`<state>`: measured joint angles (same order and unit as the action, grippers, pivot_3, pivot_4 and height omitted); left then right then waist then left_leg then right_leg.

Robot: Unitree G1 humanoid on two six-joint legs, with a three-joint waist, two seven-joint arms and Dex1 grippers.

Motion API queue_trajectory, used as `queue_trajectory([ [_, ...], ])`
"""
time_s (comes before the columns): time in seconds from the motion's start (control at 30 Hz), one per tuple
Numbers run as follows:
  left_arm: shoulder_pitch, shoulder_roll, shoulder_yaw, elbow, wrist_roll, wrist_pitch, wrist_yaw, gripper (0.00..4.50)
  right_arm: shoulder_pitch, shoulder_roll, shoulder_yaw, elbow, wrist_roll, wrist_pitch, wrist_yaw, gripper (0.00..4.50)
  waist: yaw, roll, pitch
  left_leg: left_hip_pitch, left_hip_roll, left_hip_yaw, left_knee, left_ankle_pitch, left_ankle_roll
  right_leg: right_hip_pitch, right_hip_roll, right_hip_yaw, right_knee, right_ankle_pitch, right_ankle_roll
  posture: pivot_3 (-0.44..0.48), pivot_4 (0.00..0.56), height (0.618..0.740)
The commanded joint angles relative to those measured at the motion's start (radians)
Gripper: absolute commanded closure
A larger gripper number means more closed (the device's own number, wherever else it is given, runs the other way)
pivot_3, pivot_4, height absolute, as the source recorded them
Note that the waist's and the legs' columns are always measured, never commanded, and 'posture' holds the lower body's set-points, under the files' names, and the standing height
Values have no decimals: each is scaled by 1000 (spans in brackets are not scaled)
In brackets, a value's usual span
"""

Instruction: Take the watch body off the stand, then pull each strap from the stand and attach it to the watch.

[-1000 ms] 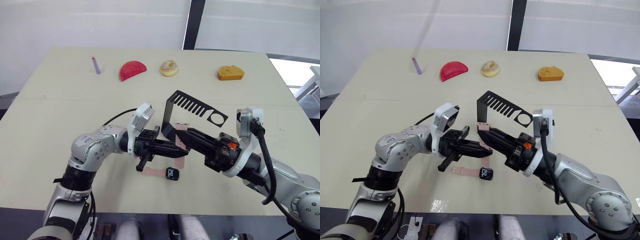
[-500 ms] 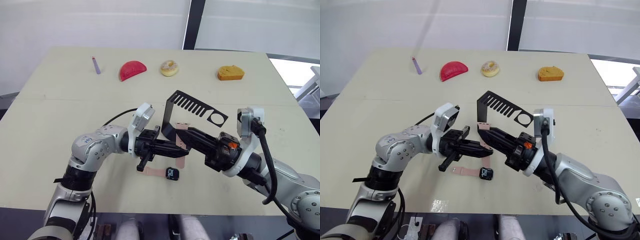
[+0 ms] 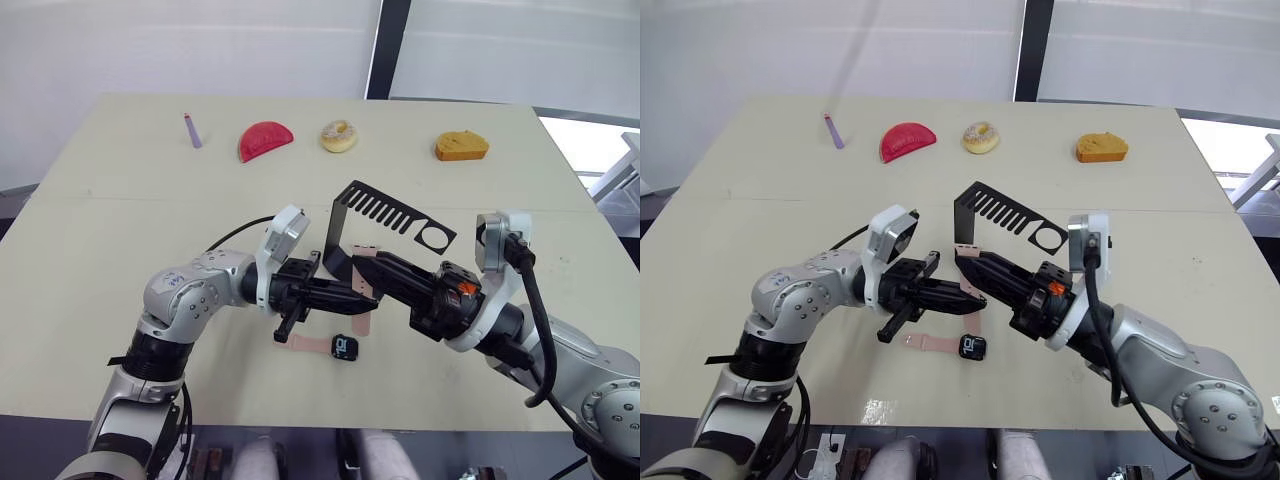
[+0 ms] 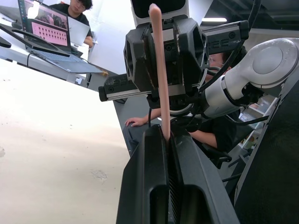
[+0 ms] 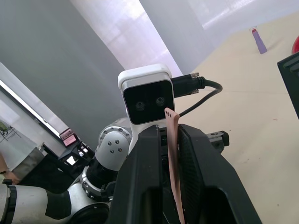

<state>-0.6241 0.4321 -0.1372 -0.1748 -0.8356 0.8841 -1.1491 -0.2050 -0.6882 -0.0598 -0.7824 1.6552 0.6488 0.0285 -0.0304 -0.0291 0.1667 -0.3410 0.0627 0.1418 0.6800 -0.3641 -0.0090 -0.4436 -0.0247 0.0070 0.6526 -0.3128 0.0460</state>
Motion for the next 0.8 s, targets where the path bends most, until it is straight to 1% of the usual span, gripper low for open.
queue_trajectory([
  [0.03, -21, -6, 6, -10, -1, -12, 2, 4500, -5, 1, -21, -20, 27, -22, 13, 4364, 0, 0, 0, 0, 0, 0, 0, 0, 0, 0, 0, 0, 0, 0, 0, 0, 150, 737],
  [0.07, -20, -6, 6, -10, -2, -12, 3, 4500, -5, 1, -21, -20, 28, -23, 13, 4470, 0, 0, 0, 0, 0, 0, 0, 0, 0, 0, 0, 0, 0, 0, 0, 0, 150, 737],
  [0.5, -15, -9, 7, -16, -7, -7, 11, 4500, 0, 0, -21, -28, 24, -23, 17, 4470, 0, 0, 0, 0, 0, 0, 0, 0, 0, 0, 0, 0, 0, 0, 0, 0, 150, 737],
  [0.63, -13, 12, -3, -19, 8, -5, 5, 4500, 6, -15, -30, -35, 24, -16, 25, 4470, 0, 0, 0, 0, 0, 0, 0, 0, 0, 0, 0, 0, 0, 0, 0, 0, 150, 737],
  [0.7, -8, 38, -3, -25, 12, -8, -16, 3869, 13, -36, -42, -42, 21, -8, 37, 4500, 0, 0, 0, 0, 0, 0, 0, 0, 0, 0, 0, 0, 0, 0, 0, 0, 150, 737],
  [0.73, -2, 66, -6, -33, 24, -21, -41, 3543, 21, -59, -55, -48, 24, 0, 50, 4500, 0, 0, 0, 0, 0, 0, 0, 0, 0, 0, 0, 0, 0, 0, 0, 0, 150, 737],
  [0.8, 17, 128, -28, -55, 85, -87, -88, 2625, 50, -128, -106, -64, 51, 25, 89, 4500, -1, 1, 1, 0, 0, 0, 0, 0, 0, 0, 0, 0, 0, 0, 0, 0, 150, 737],
])
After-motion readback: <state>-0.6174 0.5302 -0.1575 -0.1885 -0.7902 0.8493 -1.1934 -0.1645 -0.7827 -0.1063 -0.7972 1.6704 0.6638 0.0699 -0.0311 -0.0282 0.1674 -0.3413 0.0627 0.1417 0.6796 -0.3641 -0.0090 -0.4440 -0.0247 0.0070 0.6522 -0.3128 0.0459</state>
